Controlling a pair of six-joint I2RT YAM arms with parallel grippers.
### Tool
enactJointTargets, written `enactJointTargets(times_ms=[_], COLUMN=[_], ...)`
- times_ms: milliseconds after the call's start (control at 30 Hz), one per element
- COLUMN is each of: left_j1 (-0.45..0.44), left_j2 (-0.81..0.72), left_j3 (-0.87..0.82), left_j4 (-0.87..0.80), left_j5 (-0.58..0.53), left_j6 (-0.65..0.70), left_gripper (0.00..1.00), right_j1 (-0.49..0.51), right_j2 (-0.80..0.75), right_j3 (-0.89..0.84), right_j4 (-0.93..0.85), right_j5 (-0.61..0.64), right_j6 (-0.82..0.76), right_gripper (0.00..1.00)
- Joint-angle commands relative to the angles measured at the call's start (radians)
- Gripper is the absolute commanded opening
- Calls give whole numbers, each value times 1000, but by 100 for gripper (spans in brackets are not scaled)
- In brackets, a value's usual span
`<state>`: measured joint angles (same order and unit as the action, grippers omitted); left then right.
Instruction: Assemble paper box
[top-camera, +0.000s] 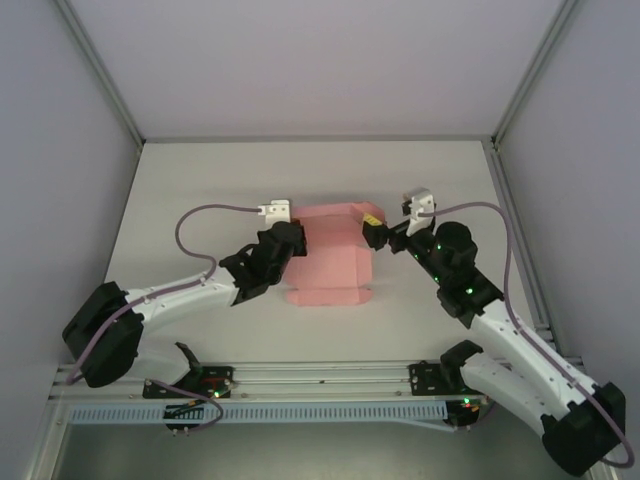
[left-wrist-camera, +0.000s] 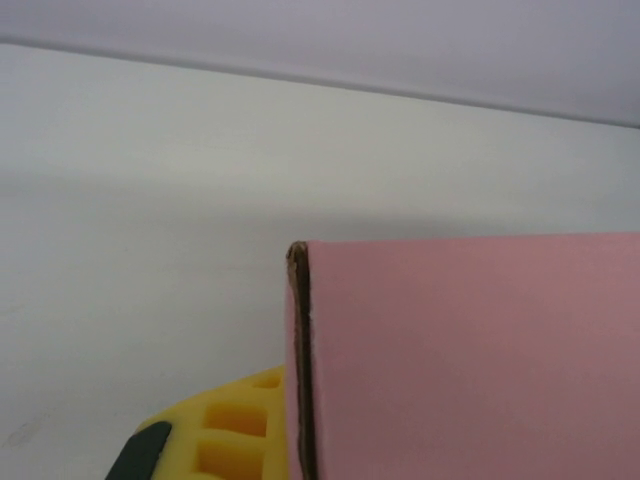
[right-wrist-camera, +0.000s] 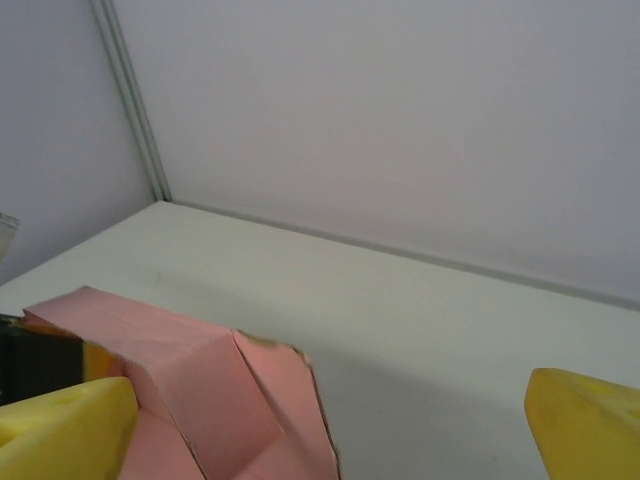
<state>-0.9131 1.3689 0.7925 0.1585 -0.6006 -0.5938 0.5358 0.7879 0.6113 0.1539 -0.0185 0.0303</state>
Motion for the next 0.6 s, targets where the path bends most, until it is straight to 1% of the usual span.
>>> enactJointTargets(times_ms=[0,100,167,267,367,567], left_j1=[13,17,16,19,18,18], left_j2=[-24,-20,-24,-30,-35,-37], left_j3=[39,53,53,47,48,49], left_j4=[-50,-83,-86,-85,-87,-100], left_j5=[-21,-27,-28,-29,-30,-48], left_j6=[-50,-58,-62,-69,-64,-67], left_gripper=[0,0,0,0,0,0], right_j1=[4,3,2,-13,-35,-81], right_j2=[-35,-11,22,92,163,235], right_j3=[-12,-19,-28,-33,-19,-22], right_j4=[-221,-280,-277,-258,-253,-222], right_j5=[75,70,124,146,147,114], right_j6=[-10,-33,-30,-27,0,16], right_gripper=[100,100,100,100,100,100])
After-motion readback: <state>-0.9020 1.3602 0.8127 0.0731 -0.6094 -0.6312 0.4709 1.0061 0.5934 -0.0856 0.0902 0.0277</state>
